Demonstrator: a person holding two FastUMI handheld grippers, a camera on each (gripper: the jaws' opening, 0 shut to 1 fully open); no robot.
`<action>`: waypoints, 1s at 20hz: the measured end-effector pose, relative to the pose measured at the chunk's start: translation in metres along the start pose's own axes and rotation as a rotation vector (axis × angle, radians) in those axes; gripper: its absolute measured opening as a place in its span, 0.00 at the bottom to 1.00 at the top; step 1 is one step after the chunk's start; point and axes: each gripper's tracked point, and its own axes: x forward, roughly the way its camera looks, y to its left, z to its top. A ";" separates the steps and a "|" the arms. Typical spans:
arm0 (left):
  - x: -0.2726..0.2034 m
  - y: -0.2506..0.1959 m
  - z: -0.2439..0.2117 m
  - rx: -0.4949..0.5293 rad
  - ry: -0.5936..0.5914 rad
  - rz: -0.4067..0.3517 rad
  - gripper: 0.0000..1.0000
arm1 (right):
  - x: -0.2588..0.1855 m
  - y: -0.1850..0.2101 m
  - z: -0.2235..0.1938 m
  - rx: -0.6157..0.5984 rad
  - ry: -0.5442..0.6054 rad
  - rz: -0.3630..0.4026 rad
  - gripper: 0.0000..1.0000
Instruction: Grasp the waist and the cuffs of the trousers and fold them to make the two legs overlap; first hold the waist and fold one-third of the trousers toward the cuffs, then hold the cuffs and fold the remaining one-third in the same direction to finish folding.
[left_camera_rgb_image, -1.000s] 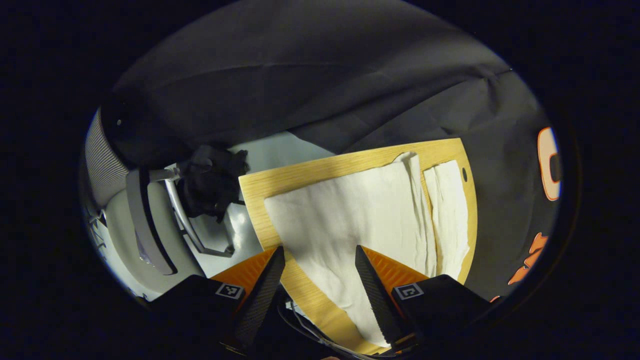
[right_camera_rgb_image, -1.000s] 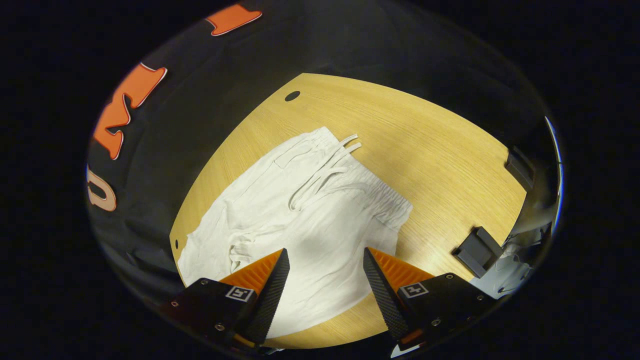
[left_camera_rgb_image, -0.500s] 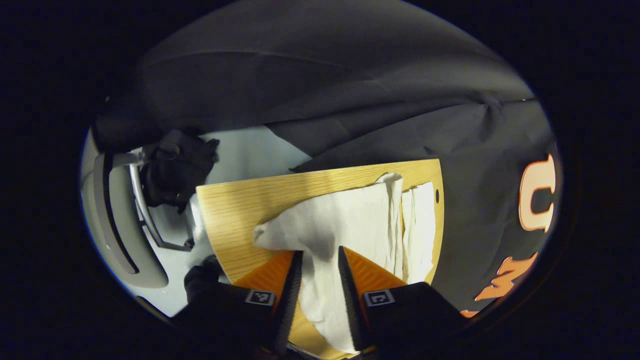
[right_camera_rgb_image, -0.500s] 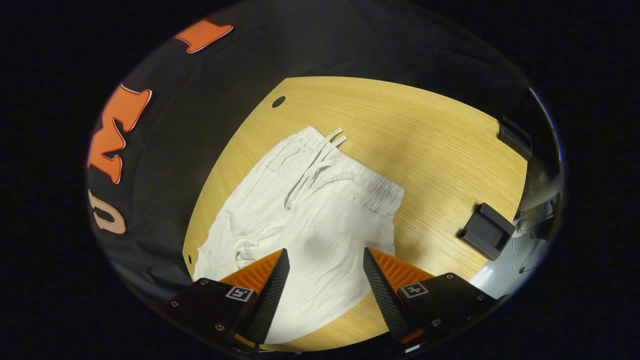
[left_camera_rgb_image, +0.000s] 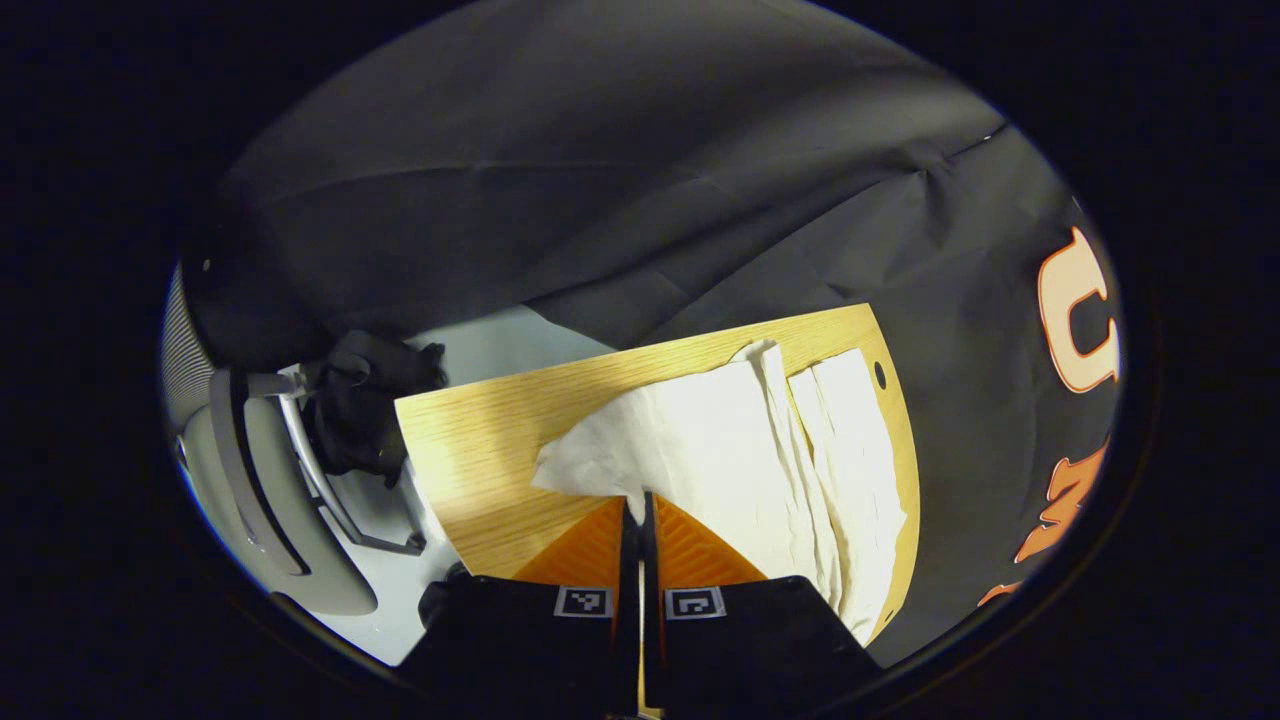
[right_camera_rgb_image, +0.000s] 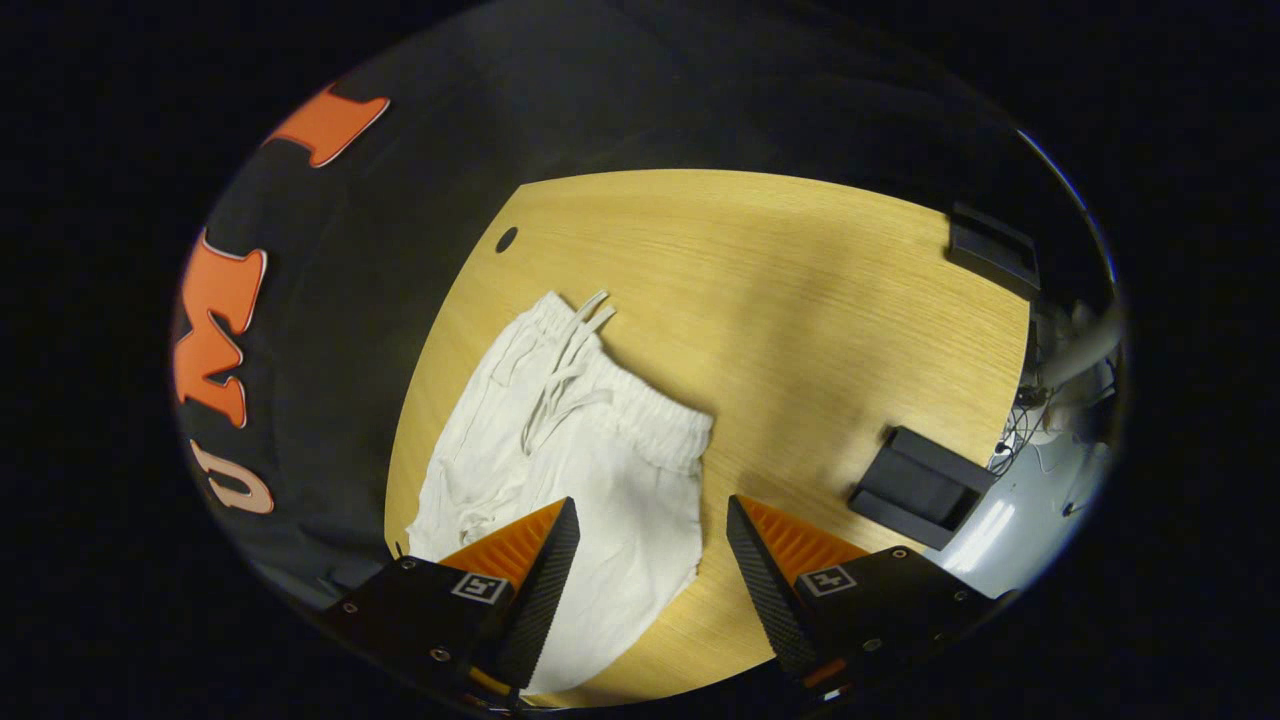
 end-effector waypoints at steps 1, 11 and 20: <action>-0.003 -0.004 0.004 0.008 -0.013 -0.001 0.05 | 0.002 -0.006 0.004 0.010 0.001 -0.004 0.90; -0.051 -0.064 0.011 0.109 -0.079 -0.030 0.04 | 0.047 0.008 -0.007 -0.030 0.095 -0.003 0.86; -0.085 -0.093 0.020 0.143 -0.130 -0.033 0.05 | 0.035 0.015 0.014 0.040 0.106 0.031 0.07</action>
